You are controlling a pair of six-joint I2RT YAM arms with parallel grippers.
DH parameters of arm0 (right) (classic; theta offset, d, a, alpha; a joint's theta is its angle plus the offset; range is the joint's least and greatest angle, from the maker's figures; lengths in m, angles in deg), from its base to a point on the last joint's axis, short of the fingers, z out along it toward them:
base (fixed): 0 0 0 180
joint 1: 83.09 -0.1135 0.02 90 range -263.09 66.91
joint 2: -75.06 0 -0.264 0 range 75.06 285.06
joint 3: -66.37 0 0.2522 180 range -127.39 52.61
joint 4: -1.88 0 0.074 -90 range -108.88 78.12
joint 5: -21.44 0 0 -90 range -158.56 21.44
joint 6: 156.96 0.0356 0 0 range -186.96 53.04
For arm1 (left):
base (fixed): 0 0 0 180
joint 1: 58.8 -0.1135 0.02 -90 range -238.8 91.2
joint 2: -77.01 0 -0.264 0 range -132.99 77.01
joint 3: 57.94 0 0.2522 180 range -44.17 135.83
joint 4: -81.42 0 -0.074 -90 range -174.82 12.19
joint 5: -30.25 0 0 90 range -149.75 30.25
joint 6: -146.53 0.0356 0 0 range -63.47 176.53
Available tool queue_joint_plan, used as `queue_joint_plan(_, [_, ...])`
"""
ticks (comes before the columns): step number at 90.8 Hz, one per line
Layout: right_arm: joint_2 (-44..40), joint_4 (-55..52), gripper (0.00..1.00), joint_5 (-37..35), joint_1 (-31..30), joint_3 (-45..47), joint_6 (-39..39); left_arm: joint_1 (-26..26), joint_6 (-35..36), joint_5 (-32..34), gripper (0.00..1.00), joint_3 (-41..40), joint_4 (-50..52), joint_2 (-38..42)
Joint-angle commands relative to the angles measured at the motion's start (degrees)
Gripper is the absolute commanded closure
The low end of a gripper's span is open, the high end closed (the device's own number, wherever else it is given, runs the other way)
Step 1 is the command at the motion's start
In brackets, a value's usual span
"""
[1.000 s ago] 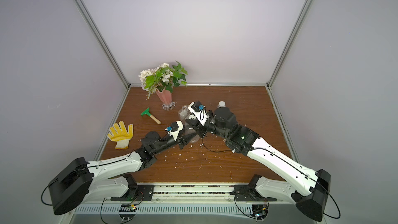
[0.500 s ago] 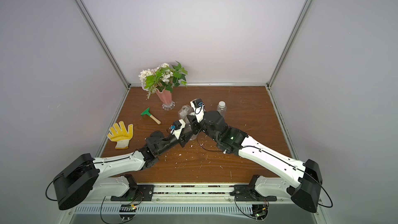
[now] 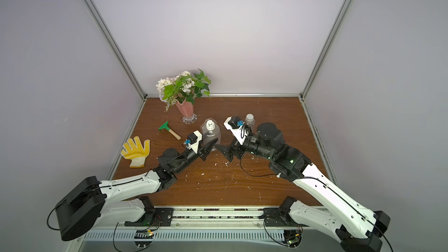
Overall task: Screw on the bottle caps
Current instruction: Screw the bottle cap onto the plastic bottle.
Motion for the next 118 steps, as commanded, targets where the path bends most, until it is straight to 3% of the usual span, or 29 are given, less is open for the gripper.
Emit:
queue_joint_plan(1, [0.7,-4.14,0.01,11.83,4.38,-3.79,-7.34,-0.38,0.66,-6.58,0.63,-0.52,-1.19,2.49])
queue_joint_plan(18, [2.45,-5.53,0.01,26.45,6.47,-7.51,-16.53,-0.39,-0.57,-23.3,0.61,-0.77,1.25,5.68])
queue_joint_plan(31, [3.51,-4.56,0.03,31.92,6.46,-8.77,-18.54,-0.42,-1.56,-29.5,0.61,-0.48,3.1,7.49])
queue_joint_plan(47, [6.08,-4.31,0.12,37.41,6.17,-9.17,-17.54,-0.47,-0.74,-31.32,0.61,0.44,4.47,7.57])
queue_joint_plan(81, [8.34,-1.63,0.47,39.35,4.22,-8.57,-16.13,-0.41,0.05,-33.86,0.61,2.24,6.3,5.32])
queue_joint_plan(118, [8.72,-1.37,0.5,36.94,3.49,-5.89,-16.34,-0.38,0.35,-32.58,0.61,2.24,6.35,6.04])
